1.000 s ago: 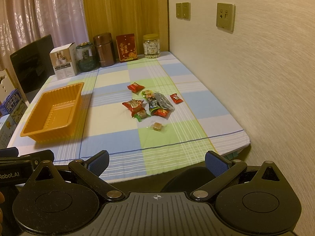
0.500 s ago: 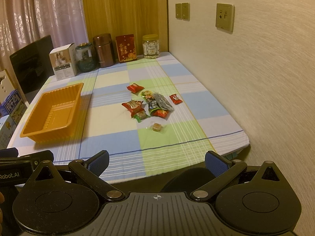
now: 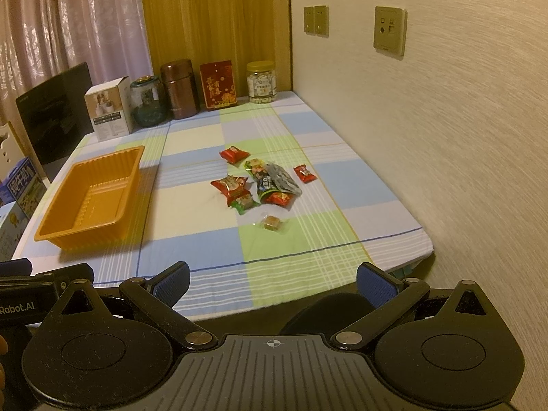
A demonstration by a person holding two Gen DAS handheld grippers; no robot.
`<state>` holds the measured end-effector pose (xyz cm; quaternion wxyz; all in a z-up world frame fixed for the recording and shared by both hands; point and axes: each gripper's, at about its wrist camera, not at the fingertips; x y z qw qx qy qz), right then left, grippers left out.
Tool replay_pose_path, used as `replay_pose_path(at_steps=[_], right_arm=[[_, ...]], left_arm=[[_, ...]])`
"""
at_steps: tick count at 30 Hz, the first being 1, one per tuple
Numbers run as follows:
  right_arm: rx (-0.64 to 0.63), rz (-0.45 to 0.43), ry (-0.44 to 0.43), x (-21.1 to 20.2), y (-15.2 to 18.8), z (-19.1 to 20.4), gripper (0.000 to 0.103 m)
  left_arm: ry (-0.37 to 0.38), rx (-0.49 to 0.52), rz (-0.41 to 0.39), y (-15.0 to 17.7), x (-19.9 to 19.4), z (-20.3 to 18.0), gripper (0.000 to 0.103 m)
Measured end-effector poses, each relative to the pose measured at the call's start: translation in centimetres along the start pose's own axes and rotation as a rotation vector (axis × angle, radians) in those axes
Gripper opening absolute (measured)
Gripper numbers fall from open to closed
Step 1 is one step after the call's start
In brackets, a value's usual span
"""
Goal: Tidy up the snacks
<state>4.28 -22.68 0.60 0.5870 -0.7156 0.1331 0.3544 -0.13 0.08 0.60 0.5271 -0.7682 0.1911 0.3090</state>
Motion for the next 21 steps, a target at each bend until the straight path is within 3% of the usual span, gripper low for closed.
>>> replay_pose_path(at_steps=[21], right_arm=[[0.004,0.0,0.001,-0.01,-0.03,-0.19,0.103]], left_arm=[[0.001,-0.002,0.001,0.06,0.2,-0.14,0.103]])
Point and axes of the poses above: each gripper's, at about its wrist camera, not at the fingertips, and x roughly the way its jaws point, z to its left, y to its underside, and after that the axes turned 12 degrees about -x, right-handed
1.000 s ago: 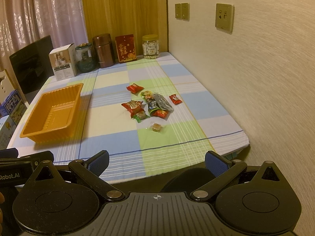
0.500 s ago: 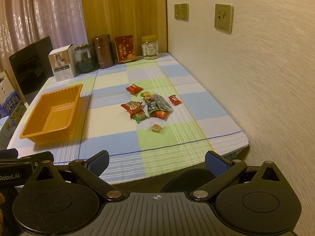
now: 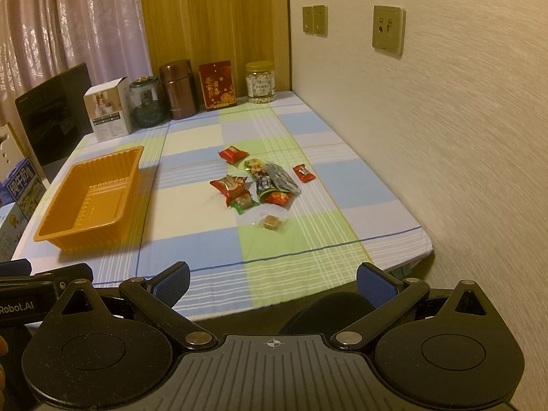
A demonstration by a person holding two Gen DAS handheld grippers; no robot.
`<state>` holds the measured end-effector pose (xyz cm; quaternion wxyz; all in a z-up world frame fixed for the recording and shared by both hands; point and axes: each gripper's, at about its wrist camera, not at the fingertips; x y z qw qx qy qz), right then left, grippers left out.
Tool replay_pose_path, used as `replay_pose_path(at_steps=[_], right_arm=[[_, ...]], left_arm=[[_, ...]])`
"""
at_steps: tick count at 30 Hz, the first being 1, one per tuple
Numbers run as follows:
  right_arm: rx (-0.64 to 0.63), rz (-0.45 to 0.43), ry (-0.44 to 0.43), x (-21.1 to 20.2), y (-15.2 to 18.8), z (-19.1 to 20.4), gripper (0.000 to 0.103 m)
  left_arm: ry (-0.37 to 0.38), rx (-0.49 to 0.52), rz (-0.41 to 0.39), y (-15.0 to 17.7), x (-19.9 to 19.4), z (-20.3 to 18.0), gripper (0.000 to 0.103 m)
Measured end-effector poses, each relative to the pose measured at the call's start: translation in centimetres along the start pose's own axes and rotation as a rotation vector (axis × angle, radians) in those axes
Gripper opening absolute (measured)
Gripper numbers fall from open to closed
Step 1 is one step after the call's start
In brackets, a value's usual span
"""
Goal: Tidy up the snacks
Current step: 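Reach the right tool to the small clear-wrapped candy and grasp it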
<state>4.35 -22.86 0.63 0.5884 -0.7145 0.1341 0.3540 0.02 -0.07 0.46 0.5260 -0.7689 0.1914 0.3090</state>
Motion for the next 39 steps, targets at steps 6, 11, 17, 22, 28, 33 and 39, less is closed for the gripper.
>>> replay_pose_path(at_steps=[6,11,17,22,28,33,39], right_arm=[[0.01,0.003,0.002,0.2,0.4,-0.1,0.103],[0.039,-0.023,0.006,0.7,0.5,-1.1,0.103],[0.069,-0.058,0.0,2.3,0.0,-3.3,0.102],[0.029,-0.087,-0.028,4.6,-1.1,-4.7,0.102],[-0.005,-0.073,-0.091,8.7,-2.2,-6.7,0.084],[-0.087,-0.057,-0.147,12.7,-2.5,-7.0,0.074],[-0.21,-0.01,-0.231,18.4,-2.0,-6.0,0.061]], left_arm=[[0.017,-0.008,-0.003,0.0,0.2,0.0,0.103],[0.042,-0.017,0.002,-0.5,1.1,0.2,0.103],[0.057,-0.016,0.032,-1.0,3.8,0.2,0.103],[0.067,0.015,0.053,-1.9,6.7,-0.5,0.103],[0.074,0.029,0.07,-3.9,10.1,-0.7,0.102],[0.092,0.055,0.089,-6.1,13.3,-0.9,0.102],[0.117,0.112,0.118,-7.8,17.3,-1.7,0.096]])
Point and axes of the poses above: each gripper's, at about its wrist camera, not at the fingertips, and x roughly the way its jaws point, z to its left, y to its underside, and after that the axes turned 12 degrees about -x, right-handed
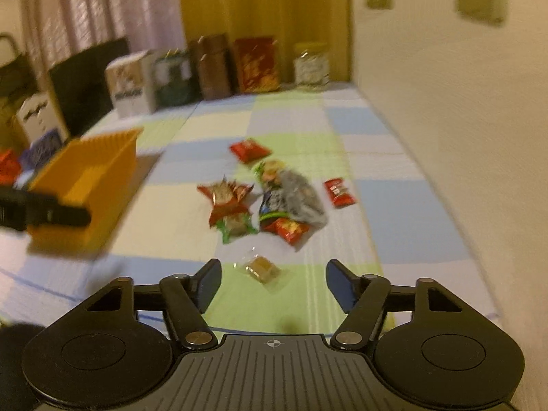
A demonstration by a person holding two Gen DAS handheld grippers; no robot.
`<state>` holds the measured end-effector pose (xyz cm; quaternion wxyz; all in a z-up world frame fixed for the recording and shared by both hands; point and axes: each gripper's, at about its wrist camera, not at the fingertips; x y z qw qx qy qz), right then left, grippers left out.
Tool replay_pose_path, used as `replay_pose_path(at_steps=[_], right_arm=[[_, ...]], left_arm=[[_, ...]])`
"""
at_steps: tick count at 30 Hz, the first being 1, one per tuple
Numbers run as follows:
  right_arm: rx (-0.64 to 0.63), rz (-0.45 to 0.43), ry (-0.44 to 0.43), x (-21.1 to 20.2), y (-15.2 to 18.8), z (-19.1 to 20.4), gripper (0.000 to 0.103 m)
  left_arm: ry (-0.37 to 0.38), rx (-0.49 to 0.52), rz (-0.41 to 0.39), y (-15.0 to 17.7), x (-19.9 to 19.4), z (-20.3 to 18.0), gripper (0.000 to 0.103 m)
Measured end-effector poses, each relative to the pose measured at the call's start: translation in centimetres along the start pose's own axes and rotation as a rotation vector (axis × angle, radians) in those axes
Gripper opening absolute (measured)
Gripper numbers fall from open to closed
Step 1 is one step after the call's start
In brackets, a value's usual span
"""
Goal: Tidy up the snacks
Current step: 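Reach the right tool to the small clear-wrapped candy and grasp it, then grasp the red wrapped candy with the left tool while the right tool lifts the clear candy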
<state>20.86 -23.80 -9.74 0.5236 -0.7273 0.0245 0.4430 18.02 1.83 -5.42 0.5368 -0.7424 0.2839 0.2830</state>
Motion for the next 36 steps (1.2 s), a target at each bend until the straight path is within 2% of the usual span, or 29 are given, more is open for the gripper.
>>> replay_pose_path(at_steps=[4,9,11,15,20,25,34,36], right_arm=[[-0.085,0.034,-0.021,3.4,0.1,0.3,0.054],[-0.222,0.075,0.006,6.5,0.2,1.0,0.041],[-0.223,0.065,-0.003,7.0,0.1,0.7,0.038],[-0.218,0.065,-0.023,7.5,-0.3,0.5,0.023],[-0.136,0.054,-0.023,6.8,-0.7,0.3,0.022],[-0.053,0.012,0.003,5.6,-1.6,-0.1,0.022],[0.025,-0.012,0.065,5.0,-2.2,-0.8,0.021],[0.032,-0.009,0.071,5.0,-2.2,-0.9,0.021]], left_arm=[[0.006,0.025,0.023,-1.0,2.4,0.0,0.096],[0.012,0.047,0.046,-1.8,4.5,0.0,0.096],[0.017,0.043,0.053,-2.0,5.2,0.1,0.096],[0.028,0.034,0.064,-2.3,6.4,-0.1,0.096],[0.042,0.023,0.065,-2.7,7.5,-0.7,0.096],[0.071,-0.001,0.078,-3.5,9.3,-1.5,0.089],[0.119,-0.081,0.131,-4.3,13.8,-2.4,0.066],[0.119,-0.091,0.139,-4.4,14.6,-2.5,0.056]])
Point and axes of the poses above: each gripper's, at about its wrist camera, not at the fingertips, and x roughly the way its jaws point, z to its left, y to its underside, and after that the axes turned 12 degrees about -x, right-handed
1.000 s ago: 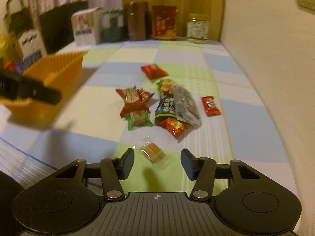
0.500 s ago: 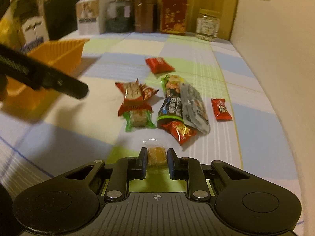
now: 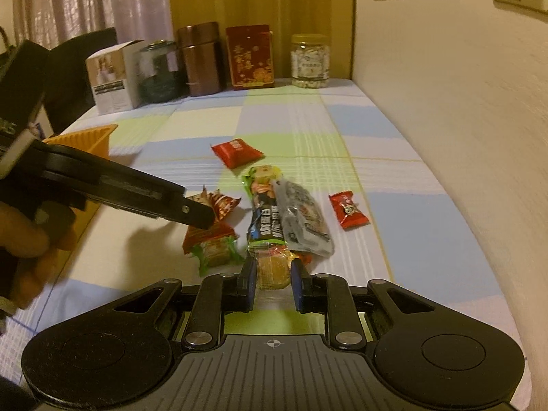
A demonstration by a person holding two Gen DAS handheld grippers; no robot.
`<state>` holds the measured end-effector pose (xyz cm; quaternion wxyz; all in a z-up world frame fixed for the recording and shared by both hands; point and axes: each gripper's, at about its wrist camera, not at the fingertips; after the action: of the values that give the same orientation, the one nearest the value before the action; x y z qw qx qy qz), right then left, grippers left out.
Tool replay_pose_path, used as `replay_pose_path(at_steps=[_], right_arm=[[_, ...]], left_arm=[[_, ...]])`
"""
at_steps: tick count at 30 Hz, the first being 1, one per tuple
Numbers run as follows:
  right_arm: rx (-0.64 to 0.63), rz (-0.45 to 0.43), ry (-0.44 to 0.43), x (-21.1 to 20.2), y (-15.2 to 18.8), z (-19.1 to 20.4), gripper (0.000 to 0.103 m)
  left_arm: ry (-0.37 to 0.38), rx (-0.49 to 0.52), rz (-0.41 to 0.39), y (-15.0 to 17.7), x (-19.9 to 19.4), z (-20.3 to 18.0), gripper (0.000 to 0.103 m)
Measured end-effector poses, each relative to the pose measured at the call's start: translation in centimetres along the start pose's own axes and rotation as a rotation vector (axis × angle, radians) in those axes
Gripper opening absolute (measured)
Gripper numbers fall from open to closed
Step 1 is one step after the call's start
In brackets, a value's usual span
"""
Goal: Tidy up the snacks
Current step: 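Grasp the red wrapped candy with the left tool while the right tool lifts the clear candy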
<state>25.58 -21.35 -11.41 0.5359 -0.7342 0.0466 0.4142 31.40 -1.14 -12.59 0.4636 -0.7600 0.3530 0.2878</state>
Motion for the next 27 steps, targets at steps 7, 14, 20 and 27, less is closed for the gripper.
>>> replay_pose_path(at_steps=[7,14,20,27], right_arm=[[0.005,0.003,0.009,0.0,-0.1,-0.2,0.021],[0.02,-0.006,0.012,-0.7,-0.7,0.1,0.021],[0.021,-0.035,0.013,-2.6,-1.9,0.8,0.021],[0.031,-0.054,0.002,-5.1,-4.5,2.3,0.021]], left_arm=[[0.01,-0.04,-0.016,-0.2,0.7,0.4,0.036],[0.017,-0.057,-0.039,-0.3,-1.6,0.9,0.034],[0.016,-0.066,-0.082,-0.3,-5.3,1.0,0.034],[-0.005,-0.089,-0.145,0.6,-11.3,1.8,0.034]])
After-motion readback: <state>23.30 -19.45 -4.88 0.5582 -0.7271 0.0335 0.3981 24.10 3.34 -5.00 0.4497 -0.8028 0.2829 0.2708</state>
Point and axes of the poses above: each gripper's, at about its wrist camera, not at the fingertips, and x roughly the way its jaws point, z to its left, y to its underside, and after that the axes turned 12 degrees about -x, right-handed
